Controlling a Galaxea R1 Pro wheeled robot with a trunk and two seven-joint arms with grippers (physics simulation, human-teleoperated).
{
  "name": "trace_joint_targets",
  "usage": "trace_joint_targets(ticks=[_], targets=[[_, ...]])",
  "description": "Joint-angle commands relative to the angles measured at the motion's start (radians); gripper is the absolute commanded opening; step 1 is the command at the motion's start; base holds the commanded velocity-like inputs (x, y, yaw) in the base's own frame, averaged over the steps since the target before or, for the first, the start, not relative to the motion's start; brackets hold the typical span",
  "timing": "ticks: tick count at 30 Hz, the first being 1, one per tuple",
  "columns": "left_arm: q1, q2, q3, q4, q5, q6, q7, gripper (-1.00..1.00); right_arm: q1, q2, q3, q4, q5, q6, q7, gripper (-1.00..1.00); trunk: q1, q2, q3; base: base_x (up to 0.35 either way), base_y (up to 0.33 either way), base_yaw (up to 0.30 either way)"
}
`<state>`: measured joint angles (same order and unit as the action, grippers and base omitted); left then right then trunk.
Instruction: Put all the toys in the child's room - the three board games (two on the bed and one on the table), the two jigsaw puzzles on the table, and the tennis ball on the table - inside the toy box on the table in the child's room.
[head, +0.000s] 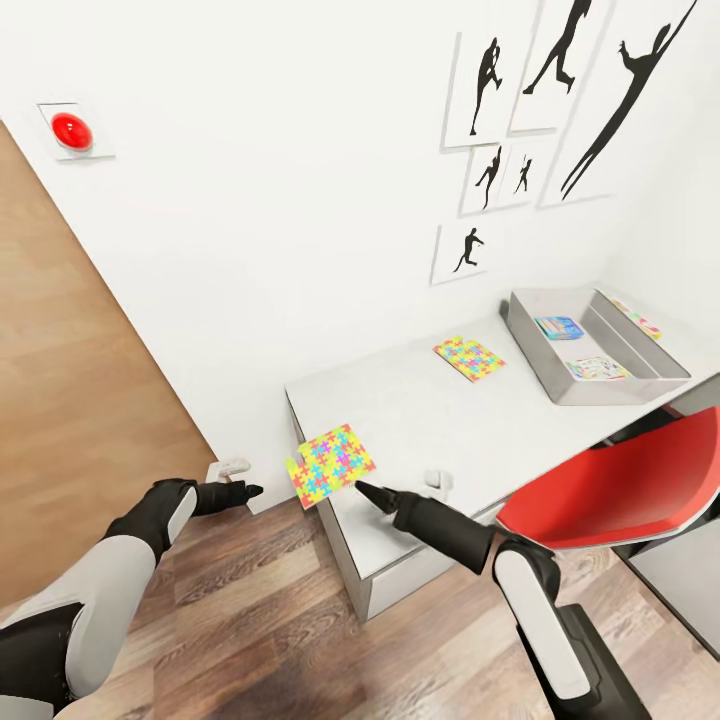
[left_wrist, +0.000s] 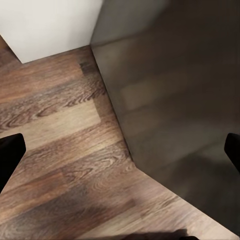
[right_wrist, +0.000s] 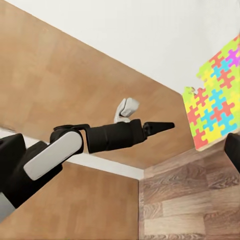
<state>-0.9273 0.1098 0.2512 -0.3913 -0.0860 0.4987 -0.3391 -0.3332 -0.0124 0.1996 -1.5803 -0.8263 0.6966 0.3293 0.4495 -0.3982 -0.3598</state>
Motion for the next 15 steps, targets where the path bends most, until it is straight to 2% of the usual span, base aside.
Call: trace_joint_targets(ticks=[1,11,15], targets=[[-0.001,-0.001,0.008,-0.001,-0.009,0.006,-0.007,1.0,-0.001,-0.002,-0.005,0.0,-0.002,0.004,0.005,1.0,0.001,-0.002,-0.002,0.0,0.0,0.0],[-0.001,0.0,0.01,-0.001,-0.008,0.007,-0.008,1.0,0.002,-0.008,-0.071,0.011,-0.004,0.009,0.023,1.0,0.001,-0.002,-0.002,0.0,0.0,0.0],[-0.001,0.004,0.011,-0.001,-0.007,0.009,-0.008,1.0,0.002,-0.008,-0.074,0.012,-0.004,0.007,0.023,1.0,0.001,-0.002,-0.002,0.0,0.0,0.0]])
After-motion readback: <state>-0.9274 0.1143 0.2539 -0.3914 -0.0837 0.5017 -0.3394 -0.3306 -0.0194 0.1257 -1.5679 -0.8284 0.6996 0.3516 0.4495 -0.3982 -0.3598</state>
